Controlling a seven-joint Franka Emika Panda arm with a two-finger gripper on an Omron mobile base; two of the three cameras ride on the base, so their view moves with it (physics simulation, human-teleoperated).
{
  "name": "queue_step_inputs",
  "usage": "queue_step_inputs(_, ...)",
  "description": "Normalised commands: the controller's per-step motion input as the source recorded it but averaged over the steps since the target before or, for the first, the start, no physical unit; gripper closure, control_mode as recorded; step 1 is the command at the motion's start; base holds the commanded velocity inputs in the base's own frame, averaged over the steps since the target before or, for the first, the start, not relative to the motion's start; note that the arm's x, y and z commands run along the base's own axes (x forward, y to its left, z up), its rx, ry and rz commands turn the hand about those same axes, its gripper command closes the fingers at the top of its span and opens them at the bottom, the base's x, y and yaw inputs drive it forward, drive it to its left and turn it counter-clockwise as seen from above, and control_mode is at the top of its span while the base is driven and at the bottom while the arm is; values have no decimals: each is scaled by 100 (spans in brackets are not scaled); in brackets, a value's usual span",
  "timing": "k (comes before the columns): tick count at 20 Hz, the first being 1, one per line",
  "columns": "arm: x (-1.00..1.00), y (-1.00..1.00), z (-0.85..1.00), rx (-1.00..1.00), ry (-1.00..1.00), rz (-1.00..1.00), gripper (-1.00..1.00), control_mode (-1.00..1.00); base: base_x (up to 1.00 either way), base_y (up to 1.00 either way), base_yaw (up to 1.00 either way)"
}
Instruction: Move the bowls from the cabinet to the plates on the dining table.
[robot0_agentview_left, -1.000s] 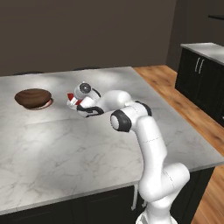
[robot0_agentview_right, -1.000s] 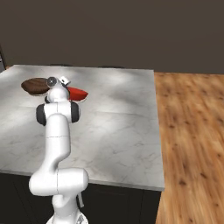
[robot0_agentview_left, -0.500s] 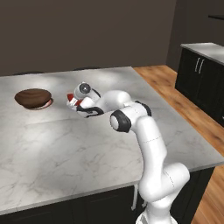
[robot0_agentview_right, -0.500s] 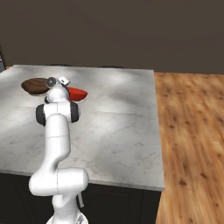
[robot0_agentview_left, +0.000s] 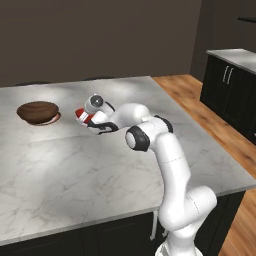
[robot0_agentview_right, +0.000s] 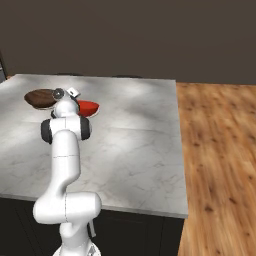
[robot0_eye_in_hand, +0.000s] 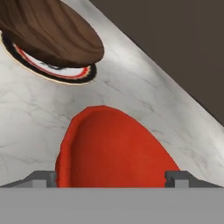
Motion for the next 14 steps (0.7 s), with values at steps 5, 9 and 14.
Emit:
queue_step_inputs(5, 0, 0, 0, -3, 0, 0, -100, -100, 0, 0, 0)
queue_step_inputs(9, -2, 0, 6, -9, -3, 0, -100, -100, 0, 0, 0)
queue_step_inputs(14, -20, -3, 40, -3, -8, 0, -100, -100, 0, 0, 0)
